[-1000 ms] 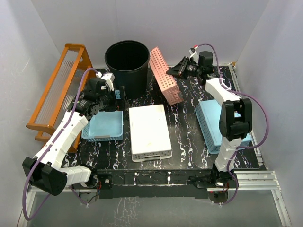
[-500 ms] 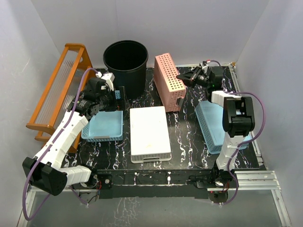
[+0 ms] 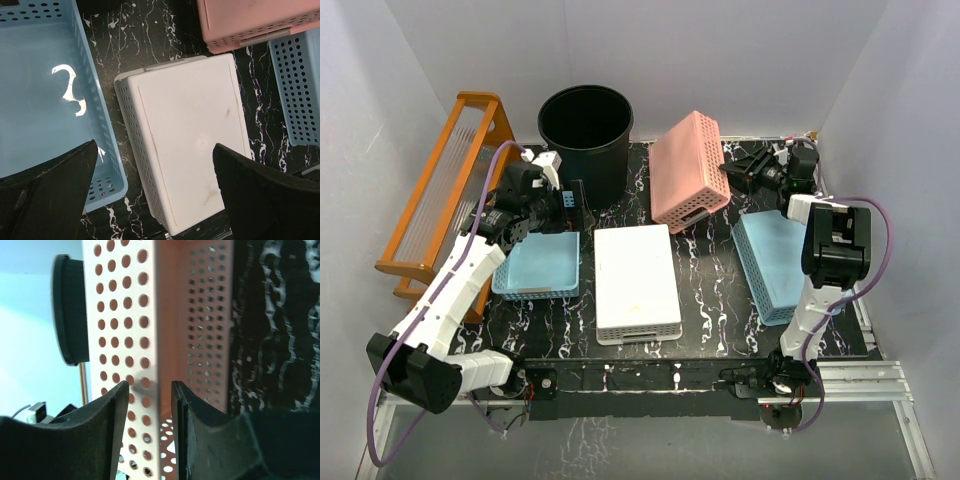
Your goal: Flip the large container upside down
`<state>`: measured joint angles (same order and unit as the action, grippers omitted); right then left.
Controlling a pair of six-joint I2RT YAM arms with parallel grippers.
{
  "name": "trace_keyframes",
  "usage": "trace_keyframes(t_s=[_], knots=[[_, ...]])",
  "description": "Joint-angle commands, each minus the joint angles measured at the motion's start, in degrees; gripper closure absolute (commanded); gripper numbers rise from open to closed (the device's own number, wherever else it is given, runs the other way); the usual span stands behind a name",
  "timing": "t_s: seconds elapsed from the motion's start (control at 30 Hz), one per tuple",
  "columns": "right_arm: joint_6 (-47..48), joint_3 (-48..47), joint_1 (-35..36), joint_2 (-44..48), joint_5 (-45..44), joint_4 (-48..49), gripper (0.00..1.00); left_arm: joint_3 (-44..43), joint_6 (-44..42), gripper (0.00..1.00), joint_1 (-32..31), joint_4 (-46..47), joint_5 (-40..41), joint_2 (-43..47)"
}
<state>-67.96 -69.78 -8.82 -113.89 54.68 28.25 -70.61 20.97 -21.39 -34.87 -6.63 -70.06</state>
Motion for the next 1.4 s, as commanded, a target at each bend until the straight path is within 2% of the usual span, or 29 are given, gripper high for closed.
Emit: trace_keyframes(t_s=[0.0, 0.17, 0.23, 0.43, 0.6, 0.73, 0.87, 1.07, 1.17, 1.37], knots=[[9.3, -2.7, -0.3, -2.2, -1.7, -10.4, 0.59, -2.3, -0.2, 0.01, 0.0, -0.4, -0.4, 0.2], [13.2, -5.3, -0.5, -2.9, -3.6, -15.9, 0.48, -2.6, -0.1, 0.01, 0.0, -0.5, -0.5, 0.2], [16.7, -7.4, -0.4, -2.6, -5.4, -20.9, 0.42, -2.6, -0.1, 0.01, 0.0, -0.7, -0.3, 0.3], [31.2, -14.5, -0.4, 0.2, -18.2, -38.9, 0.14, -2.0, -0.6, 0.01, 0.0, -2.0, 3.6, -0.5], [36.9, -16.8, -0.5, 4.0, -29.8, -46.5, 0.03, 0.6, -0.5, 0.01, 0.0, -1.9, 10.6, -1.3], [39.5, -16.2, 1.0, 9.5, -35.5, -48.5, 0.02, 3.4, -0.1, 0.01, 0.0, -1.3, 11.6, -3.1], [42.2, -14.4, 9.3, 16.9, -40.3, -50.0, 0.02, 5.9, 1.1, 0.01, 0.0, -0.1, 11.1, -5.8], [45.0, -8.2, 25.2, 25.7, -37.8, -45.5, 0.02, 8.4, 2.0, 0.01, 0.0, 1.3, 11.4, -5.9], [48.2, -6.4, 34.1, 28.4, -38.3, -45.1, 0.02, 4.3, 1.3, 0.01, 0.0, -3.5, 13.9, -5.1], [58.6, -3.7, 49.9, 30.5, -51.3, -47.4, 0.02, -6.6, 0.1, 0.01, 0.4, -13.4, 18.5, -5.9]])
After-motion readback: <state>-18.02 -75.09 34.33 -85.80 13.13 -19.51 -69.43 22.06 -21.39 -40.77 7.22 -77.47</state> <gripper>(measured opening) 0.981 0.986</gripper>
